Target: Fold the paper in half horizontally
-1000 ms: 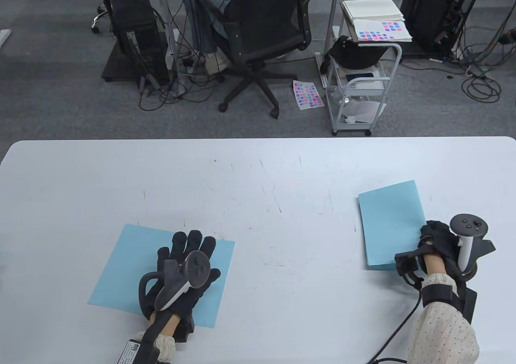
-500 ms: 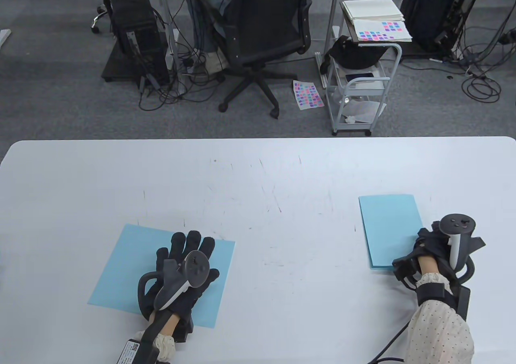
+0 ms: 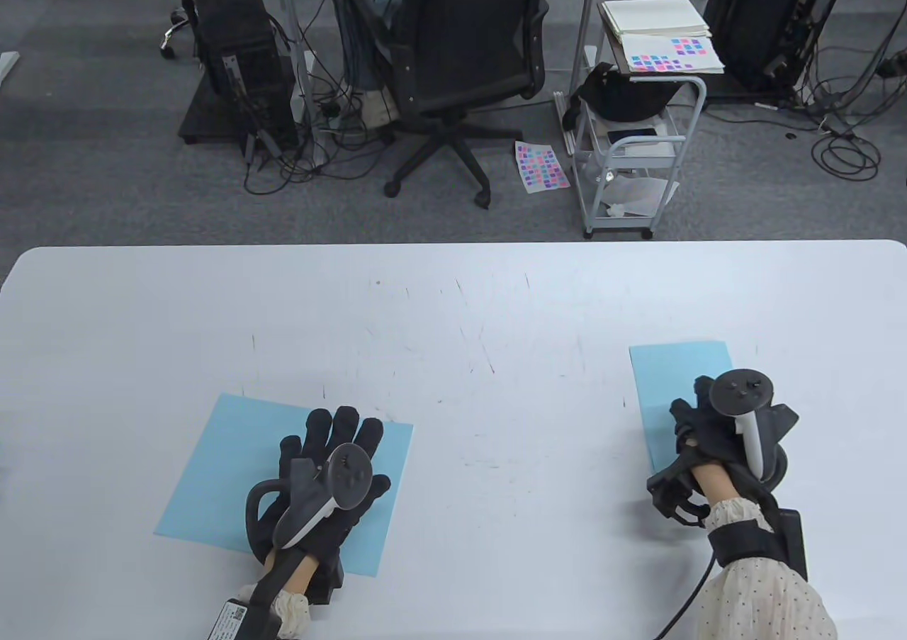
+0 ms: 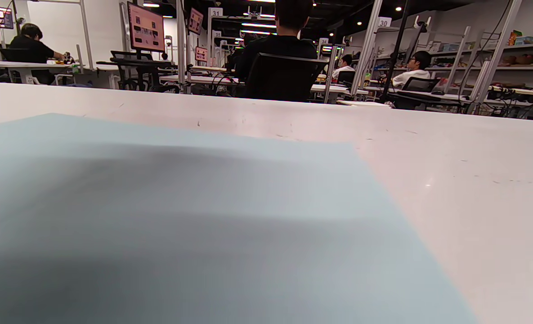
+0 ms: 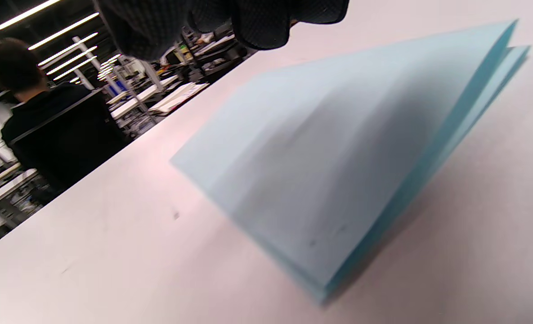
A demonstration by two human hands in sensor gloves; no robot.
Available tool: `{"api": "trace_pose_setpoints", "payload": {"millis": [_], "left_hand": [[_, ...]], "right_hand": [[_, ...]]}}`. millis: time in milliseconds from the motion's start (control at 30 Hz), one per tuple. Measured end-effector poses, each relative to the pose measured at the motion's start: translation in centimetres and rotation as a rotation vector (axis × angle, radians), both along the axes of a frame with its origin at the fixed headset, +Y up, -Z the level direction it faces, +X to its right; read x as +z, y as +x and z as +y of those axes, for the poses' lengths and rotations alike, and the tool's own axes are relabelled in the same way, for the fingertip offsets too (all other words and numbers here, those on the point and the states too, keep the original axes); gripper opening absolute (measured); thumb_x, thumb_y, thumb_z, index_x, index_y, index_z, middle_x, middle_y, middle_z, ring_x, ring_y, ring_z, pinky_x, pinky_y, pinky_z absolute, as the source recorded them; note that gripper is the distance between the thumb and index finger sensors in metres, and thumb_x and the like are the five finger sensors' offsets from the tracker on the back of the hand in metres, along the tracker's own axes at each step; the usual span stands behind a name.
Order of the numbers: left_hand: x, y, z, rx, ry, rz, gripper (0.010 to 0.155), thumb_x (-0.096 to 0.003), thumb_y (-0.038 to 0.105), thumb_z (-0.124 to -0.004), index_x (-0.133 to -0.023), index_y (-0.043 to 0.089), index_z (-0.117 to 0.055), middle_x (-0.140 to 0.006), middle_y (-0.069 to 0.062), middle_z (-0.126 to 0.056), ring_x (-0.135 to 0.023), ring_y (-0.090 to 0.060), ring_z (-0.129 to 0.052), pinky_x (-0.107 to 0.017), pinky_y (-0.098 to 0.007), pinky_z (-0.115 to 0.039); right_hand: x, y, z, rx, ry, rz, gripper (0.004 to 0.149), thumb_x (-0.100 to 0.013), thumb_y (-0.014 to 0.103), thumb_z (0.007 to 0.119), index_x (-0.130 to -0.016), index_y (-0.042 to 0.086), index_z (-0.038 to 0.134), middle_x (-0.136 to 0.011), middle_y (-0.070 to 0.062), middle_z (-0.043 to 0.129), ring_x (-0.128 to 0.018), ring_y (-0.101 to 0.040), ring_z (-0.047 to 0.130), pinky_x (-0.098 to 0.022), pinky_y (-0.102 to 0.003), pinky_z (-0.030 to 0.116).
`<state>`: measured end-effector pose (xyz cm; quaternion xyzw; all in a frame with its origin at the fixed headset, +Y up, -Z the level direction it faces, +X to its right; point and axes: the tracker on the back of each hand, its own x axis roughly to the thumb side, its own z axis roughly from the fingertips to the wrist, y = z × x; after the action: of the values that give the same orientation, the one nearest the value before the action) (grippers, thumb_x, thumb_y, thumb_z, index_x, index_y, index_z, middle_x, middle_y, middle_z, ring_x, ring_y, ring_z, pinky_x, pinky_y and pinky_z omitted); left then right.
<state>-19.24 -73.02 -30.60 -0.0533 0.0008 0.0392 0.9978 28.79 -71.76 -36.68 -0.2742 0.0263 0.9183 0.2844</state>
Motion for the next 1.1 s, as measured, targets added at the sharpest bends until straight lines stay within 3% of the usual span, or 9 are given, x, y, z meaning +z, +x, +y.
{"api": "trace_pose_setpoints", "payload": {"millis": [200, 533, 867, 1000, 1100], "left_hand": [[0.1, 0.0, -0.1, -0.006, 0.005, 0.001, 0.076, -0.0346, 0.064, -0.063, -0.103, 0.057, -0.031, -0.120, 0.020, -0.025, -0.118, -0.018, -0.022, -0.088, -0.055, -0.032], [0.1, -0.4, -0.3, -0.016, -0.007, 0.028, 0.076, -0.0346, 0.064, -0.063, -0.103, 0.056, -0.031, -0.120, 0.019, -0.025, -0.118, -0.019, -0.023, -0.088, -0.056, -0.033], [-0.6, -1.6, 0.6, -0.039, -0.022, 0.107, 0.079, -0.0348, 0.065, -0.063, -0.104, 0.055, -0.027, -0.121, 0.018, -0.023, -0.119, -0.020, -0.024, -0.088, -0.056, -0.033], [-0.7, -3.3, 0.9, -0.092, -0.029, 0.200, 0.082, -0.0348, 0.066, -0.064, -0.107, 0.049, -0.028, -0.122, 0.016, -0.032, -0.119, -0.023, -0.034, -0.087, -0.058, -0.039], [-0.7, -5.4, 0.3, -0.087, -0.102, 0.304, 0.084, -0.0352, 0.066, -0.065, -0.108, 0.044, -0.031, -0.122, 0.011, -0.036, -0.119, -0.025, -0.039, -0.086, -0.059, -0.041]], "right_hand": [[1.4, -5.5, 0.9, 0.073, 0.045, 0.225, 0.068, -0.048, 0.040, 0.071, -0.107, 0.025, 0.042, -0.114, -0.007, 0.045, -0.105, -0.042, 0.032, -0.073, -0.067, 0.026], [4.7, -11.7, -1.0, 0.278, 0.042, 0.545, 0.071, -0.046, 0.050, 0.071, -0.108, 0.036, 0.039, -0.120, -0.002, 0.027, -0.107, -0.041, 0.014, -0.072, -0.068, 0.017], [6.7, -13.2, -2.4, 0.407, 0.041, 0.663, 0.073, -0.045, 0.054, 0.070, -0.108, 0.040, 0.036, -0.121, 0.001, 0.020, -0.106, -0.040, 0.006, -0.071, -0.069, 0.011], [6.9, -13.2, -2.7, 0.421, 0.030, 0.674, 0.073, -0.045, 0.054, 0.070, -0.108, 0.040, 0.036, -0.121, 0.001, 0.020, -0.106, -0.040, 0.006, -0.071, -0.069, 0.010], [6.9, -13.2, -2.7, 0.420, 0.022, 0.676, 0.073, -0.045, 0.053, 0.070, -0.108, 0.039, 0.036, -0.121, 0.001, 0.019, -0.106, -0.040, 0.005, -0.071, -0.069, 0.010]]}}
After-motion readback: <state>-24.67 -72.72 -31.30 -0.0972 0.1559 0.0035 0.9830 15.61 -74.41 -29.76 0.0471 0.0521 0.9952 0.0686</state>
